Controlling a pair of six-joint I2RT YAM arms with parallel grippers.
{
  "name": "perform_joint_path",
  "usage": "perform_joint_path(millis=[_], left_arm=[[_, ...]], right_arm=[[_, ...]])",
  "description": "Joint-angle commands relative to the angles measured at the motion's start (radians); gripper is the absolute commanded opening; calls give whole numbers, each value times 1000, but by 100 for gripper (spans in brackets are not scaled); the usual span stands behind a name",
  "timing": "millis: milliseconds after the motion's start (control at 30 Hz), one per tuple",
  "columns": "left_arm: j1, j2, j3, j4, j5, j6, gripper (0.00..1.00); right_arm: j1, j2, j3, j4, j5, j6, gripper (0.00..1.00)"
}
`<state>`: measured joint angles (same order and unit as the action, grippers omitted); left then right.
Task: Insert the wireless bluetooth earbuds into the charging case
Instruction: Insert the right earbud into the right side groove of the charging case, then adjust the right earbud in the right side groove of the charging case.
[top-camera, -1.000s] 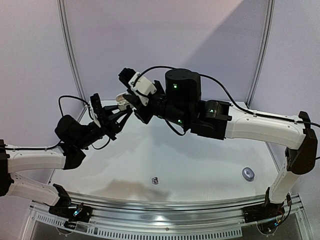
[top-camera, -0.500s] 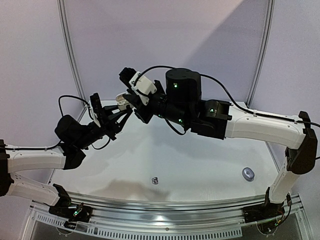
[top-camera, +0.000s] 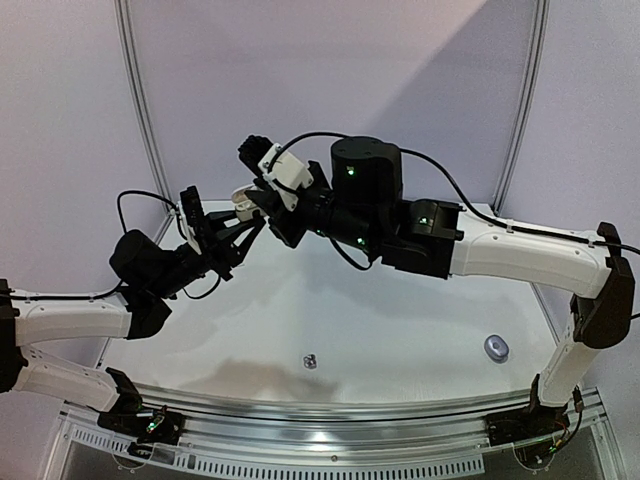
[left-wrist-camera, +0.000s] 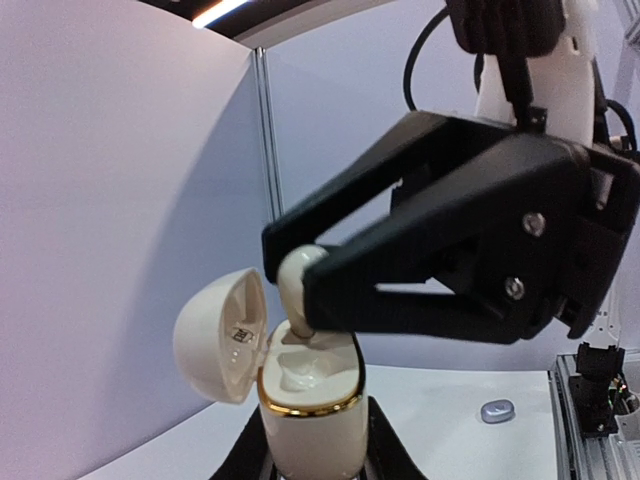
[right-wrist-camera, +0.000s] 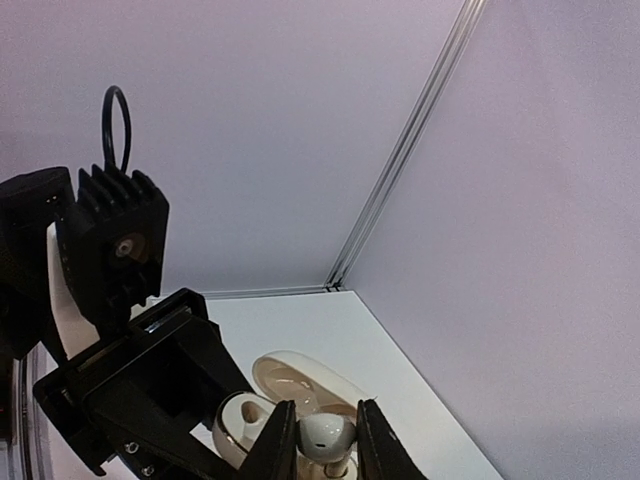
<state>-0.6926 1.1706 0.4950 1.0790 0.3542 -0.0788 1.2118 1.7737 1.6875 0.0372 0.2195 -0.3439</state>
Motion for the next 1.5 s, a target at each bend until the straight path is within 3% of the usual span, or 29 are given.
perform_joint_path(millis=[0, 367, 867, 1100, 1300, 1467], left_arm=[[6, -9, 29, 81, -9, 5, 0], [11, -8, 33, 76, -1, 4, 0], [12, -12, 29, 64, 6, -15, 0], [12, -15, 31, 50, 6, -16, 0], [12, -17, 30, 45, 8, -21, 0], [12, -20, 29, 38, 12, -26, 0]], right_arm=[[7, 4, -26, -89, -26, 13, 22], [7, 5, -15, -80, -9, 12, 22], [-4, -10, 1, -52, -4, 74, 34], [-3, -24, 20, -46, -51, 95, 47], [-6, -44, 22, -46, -35, 108, 54], [-6, -59, 28, -18, -1, 111, 66]])
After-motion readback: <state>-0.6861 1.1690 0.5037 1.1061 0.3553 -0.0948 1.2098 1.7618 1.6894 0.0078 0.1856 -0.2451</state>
